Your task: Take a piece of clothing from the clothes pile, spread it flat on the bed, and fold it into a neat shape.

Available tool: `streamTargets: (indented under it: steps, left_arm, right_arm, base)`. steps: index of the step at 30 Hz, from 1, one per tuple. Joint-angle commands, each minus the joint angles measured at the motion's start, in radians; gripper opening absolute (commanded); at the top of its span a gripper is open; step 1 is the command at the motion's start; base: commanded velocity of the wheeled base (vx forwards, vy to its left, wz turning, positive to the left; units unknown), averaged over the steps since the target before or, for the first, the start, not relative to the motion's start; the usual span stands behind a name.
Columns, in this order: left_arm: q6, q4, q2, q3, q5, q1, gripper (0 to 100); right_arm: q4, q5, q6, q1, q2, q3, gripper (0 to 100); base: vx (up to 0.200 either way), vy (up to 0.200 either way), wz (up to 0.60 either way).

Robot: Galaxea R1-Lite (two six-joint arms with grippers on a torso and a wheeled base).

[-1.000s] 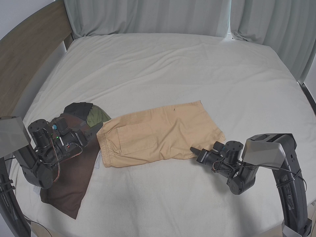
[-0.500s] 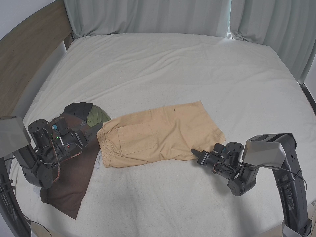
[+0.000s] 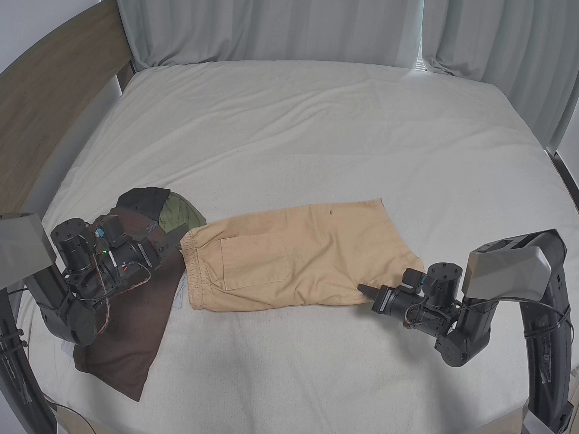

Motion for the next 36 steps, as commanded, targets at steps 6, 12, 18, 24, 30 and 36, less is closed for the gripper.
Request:
streamTargets:
  steps: [6, 12, 18, 24, 30, 36]
  left_arm:
    - [-0.001, -0.001, -0.004, 0.001, 0.0, 0.0, 100]
    - [-0.003, -0.001, -0.004, -0.002, -0.002, 0.002, 100]
    - [-0.003, -0.001, -0.002, -0.002, -0.002, 0.005, 100]
    - [-0.003, -0.001, 0.001, -0.002, -0.002, 0.006, 100]
    - [-0.003, -0.001, -0.001, -0.002, -0.002, 0.006, 100]
    - [-0.003, -0.001, -0.001, -0.001, -0.002, 0.005, 100]
  right_arm:
    - [-0.004, -0.001, -0.036, 0.006, -0.054, 0.134, 0]
    - [-0.005, 0.001, -0.04, 0.006, -0.074, 0.19, 0]
    - [-0.005, 0.001, -0.076, 0.007, -0.09, 0.233, 0]
    - [-0.005, -0.004, -0.076, 0.027, -0.142, 0.31, 0]
    - [-0.005, -0.005, -0.076, 0.04, -0.186, 0.381, 0]
    - [-0.005, -0.027, -0.095, 0.038, -0.206, 0.469, 0]
  base:
    - [0.0, 0.0, 0.0]
    - [0.0, 0.0, 0.0]
    - [0.0, 0.0, 0.0]
    - [0.0, 0.0, 0.0]
    - [0.0, 0.0, 0.0]
    - [0.0, 0.0, 0.0]
